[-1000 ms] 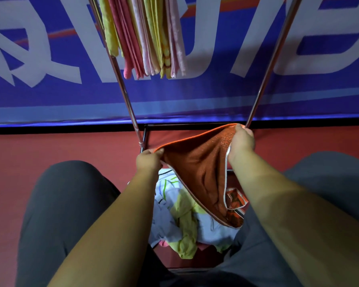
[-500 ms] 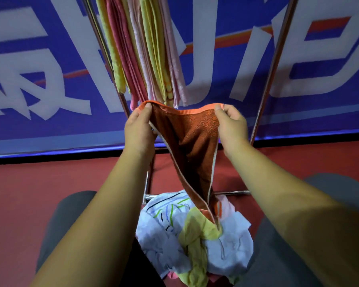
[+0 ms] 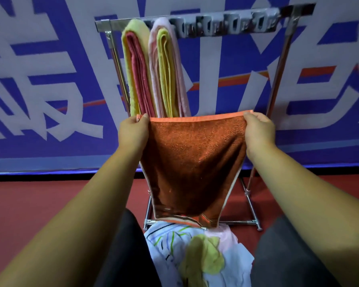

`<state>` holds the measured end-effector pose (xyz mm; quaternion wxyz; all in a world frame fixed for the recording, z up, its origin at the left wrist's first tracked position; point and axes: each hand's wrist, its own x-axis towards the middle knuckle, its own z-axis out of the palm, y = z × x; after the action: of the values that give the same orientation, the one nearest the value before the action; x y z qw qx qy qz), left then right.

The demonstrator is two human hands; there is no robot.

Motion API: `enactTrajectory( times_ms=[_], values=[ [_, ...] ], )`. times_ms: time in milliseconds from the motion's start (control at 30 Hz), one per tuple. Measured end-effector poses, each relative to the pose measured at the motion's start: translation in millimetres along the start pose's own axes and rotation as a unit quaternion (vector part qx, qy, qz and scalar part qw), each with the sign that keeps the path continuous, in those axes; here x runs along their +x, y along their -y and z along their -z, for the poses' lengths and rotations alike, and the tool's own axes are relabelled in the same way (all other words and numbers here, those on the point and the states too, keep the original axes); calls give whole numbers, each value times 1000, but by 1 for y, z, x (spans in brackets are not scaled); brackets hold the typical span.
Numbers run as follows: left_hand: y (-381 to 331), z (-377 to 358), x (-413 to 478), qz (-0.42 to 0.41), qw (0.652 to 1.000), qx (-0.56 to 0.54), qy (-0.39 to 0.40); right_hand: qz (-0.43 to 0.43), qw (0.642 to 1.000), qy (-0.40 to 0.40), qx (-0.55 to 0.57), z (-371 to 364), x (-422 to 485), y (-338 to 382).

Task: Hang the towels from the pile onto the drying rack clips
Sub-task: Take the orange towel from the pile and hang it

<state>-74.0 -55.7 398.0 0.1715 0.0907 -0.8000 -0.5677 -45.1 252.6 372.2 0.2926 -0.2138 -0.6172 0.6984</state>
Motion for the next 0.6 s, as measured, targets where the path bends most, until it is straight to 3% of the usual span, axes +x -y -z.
enactTrajectory(
  times_ms=[233,600],
  values=[
    [23,-3,-14,64,996,-54,5,-1,998,57,-41,2,-17,-13],
    [56,-79,-83,64,967,-67,236,71,947,191,-248,-26,-76,-72]
  ],
)
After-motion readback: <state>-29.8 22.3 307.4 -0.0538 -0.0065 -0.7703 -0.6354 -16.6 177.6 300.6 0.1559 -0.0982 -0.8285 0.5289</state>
